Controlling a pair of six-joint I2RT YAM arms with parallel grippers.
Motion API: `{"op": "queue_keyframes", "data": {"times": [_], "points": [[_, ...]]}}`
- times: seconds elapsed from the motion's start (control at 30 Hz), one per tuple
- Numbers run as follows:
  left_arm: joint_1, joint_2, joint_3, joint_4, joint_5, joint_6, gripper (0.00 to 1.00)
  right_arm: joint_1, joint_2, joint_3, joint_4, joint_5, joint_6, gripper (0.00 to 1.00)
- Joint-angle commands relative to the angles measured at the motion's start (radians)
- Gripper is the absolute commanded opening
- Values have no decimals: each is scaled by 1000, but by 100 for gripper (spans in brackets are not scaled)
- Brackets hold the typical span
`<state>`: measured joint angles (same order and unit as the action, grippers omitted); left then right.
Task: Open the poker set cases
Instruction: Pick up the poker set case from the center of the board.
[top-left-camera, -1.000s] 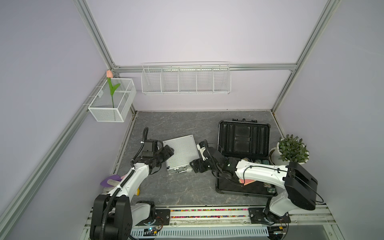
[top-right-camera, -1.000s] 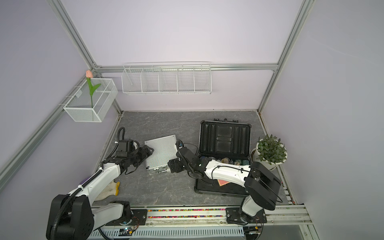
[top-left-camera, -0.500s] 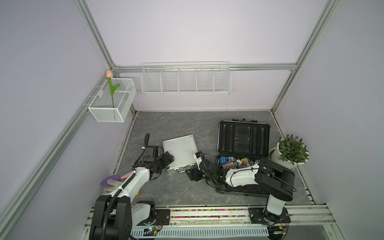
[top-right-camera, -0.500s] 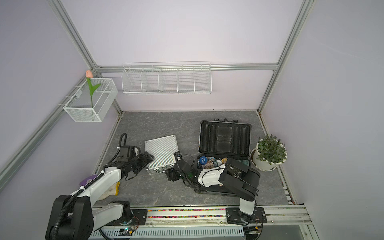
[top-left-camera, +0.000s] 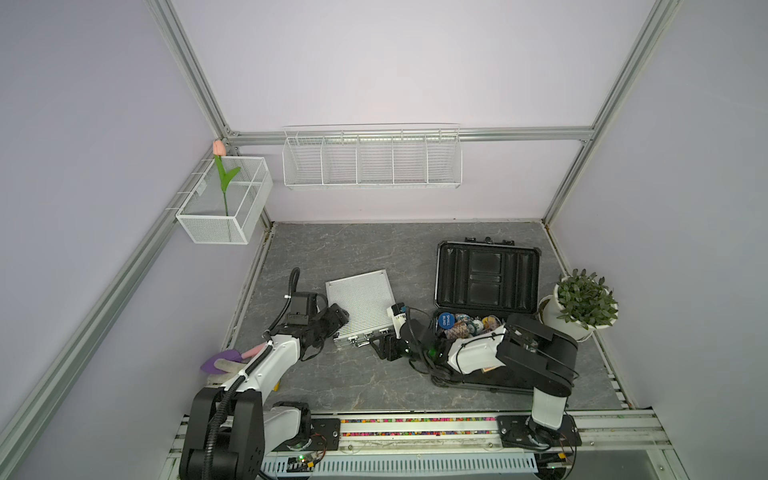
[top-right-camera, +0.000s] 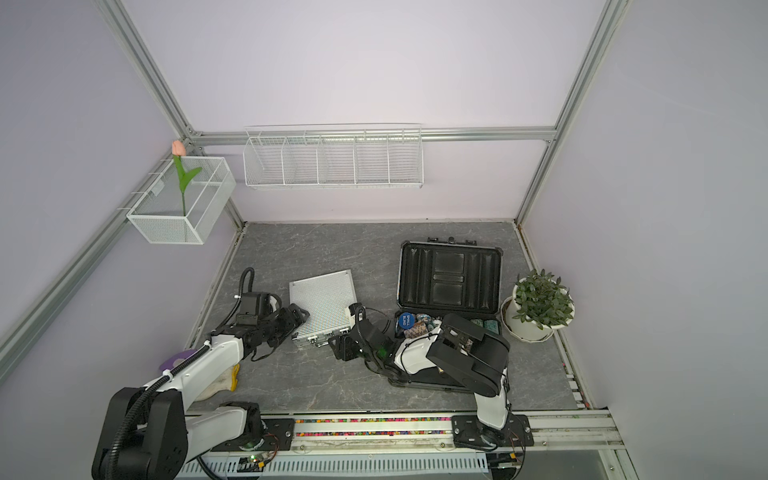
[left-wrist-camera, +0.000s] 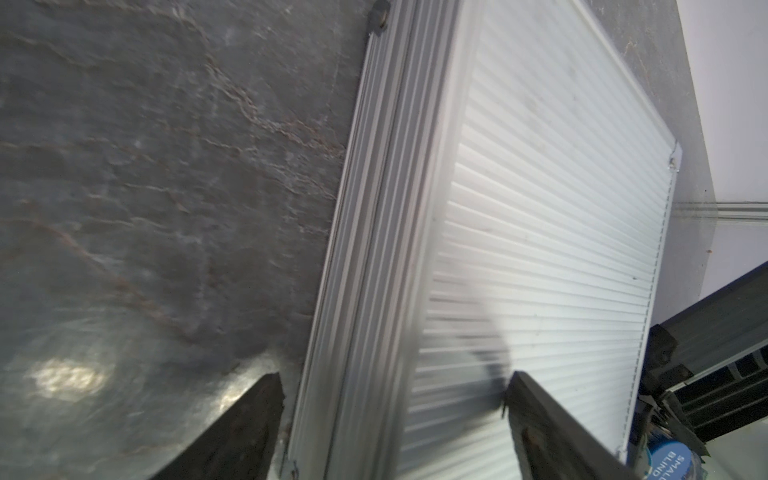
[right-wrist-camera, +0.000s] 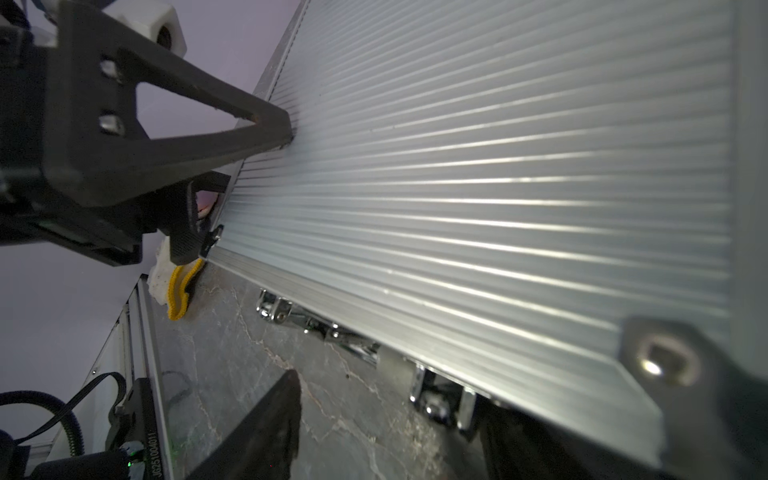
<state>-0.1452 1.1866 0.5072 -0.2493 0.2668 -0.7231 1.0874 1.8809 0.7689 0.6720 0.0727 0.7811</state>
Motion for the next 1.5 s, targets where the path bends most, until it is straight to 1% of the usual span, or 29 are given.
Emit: {"op": "queue_keyframes", "data": {"times": [0.0,0.07,0.3,0.67,0.83,1.13,1.2,1.27,1.37,1.47], "points": [[-5,16,-8,4,-9,1,86,0,-6,-22,91,-43,50,64],[-4,19,-8,5,-8,3,86,0,-16,-32,97,-40,65,60],[-5,27,-7,15,-8,3,85,0,-31,-59,133,-56,84,54],[-4,53,-6,40,3,-1,85,-11,-1,-72,189,-72,133,49],[-5,64,-5,48,1,1,85,-25,28,-72,226,-95,165,44],[-5,77,3,63,8,-7,84,-36,55,-55,210,-105,219,41],[-5,79,5,67,9,-7,84,-39,58,-51,212,-106,236,39],[-5,81,7,71,12,-9,84,-41,63,-46,214,-112,248,34],[-5,88,13,76,14,-10,84,-44,73,-37,214,-121,260,32],[-5,95,15,88,22,-18,84,-47,86,-36,220,-125,286,27]]}}
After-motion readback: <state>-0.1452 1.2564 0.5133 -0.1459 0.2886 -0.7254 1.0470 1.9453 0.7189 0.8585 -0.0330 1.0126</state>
